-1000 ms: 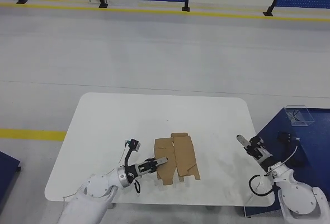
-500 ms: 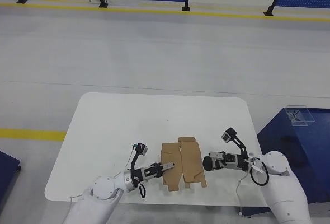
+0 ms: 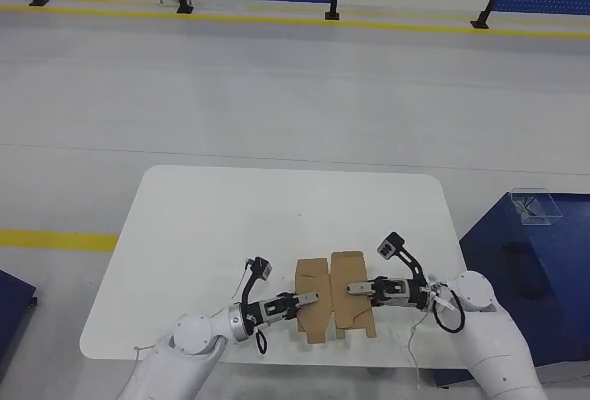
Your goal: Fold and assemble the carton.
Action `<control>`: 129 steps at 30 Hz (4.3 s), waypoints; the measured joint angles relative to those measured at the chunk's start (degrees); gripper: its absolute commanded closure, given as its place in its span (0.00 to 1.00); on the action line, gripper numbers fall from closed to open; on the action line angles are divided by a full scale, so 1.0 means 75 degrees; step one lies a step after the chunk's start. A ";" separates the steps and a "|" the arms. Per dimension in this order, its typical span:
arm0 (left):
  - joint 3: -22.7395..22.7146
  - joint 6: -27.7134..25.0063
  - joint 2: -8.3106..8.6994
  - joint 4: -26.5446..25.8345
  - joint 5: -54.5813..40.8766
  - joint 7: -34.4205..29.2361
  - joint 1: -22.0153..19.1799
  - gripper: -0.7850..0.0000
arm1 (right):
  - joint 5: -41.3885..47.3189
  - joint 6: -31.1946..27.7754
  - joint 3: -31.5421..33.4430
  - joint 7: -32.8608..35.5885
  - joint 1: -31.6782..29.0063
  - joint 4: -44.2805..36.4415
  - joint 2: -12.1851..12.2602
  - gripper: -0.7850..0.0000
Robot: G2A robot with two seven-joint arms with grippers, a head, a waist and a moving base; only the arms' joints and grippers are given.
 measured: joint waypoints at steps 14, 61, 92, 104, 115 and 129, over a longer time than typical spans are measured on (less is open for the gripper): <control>-0.1703 0.0066 0.0444 0.0307 -0.1208 -0.0946 0.0414 0.00 | 0.0098 0.0061 -0.0015 0.0061 -0.0014 -0.0002 0.0040 1.00; -0.2039 0.0037 0.0553 0.0363 -0.0998 -0.0864 0.0606 0.00 | -0.0256 -0.1837 0.1274 -0.3431 -0.1650 -0.5949 0.0179 1.00; -0.2039 0.0037 0.0553 0.0363 -0.0998 -0.0864 0.0606 0.00 | 1.5605 0.9974 -0.3363 -0.6485 0.0088 -0.2595 0.0092 1.00; -0.2039 0.0037 0.0553 0.0363 -0.0998 -0.0864 0.0606 0.00 | 0.9832 0.6820 -0.1125 -0.3041 -0.0139 -0.2918 0.0318 1.00; -0.2039 0.0037 0.0553 0.0363 -0.0998 -0.0864 0.0606 0.00 | 0.5213 0.0846 0.0250 -0.1982 -0.0956 -0.3873 0.0403 1.00; -0.2039 0.0037 0.0553 0.0363 -0.0998 -0.0864 0.0606 0.00 | 0.1147 -0.2643 -0.0081 -0.3773 -0.1189 -0.3724 0.0257 1.00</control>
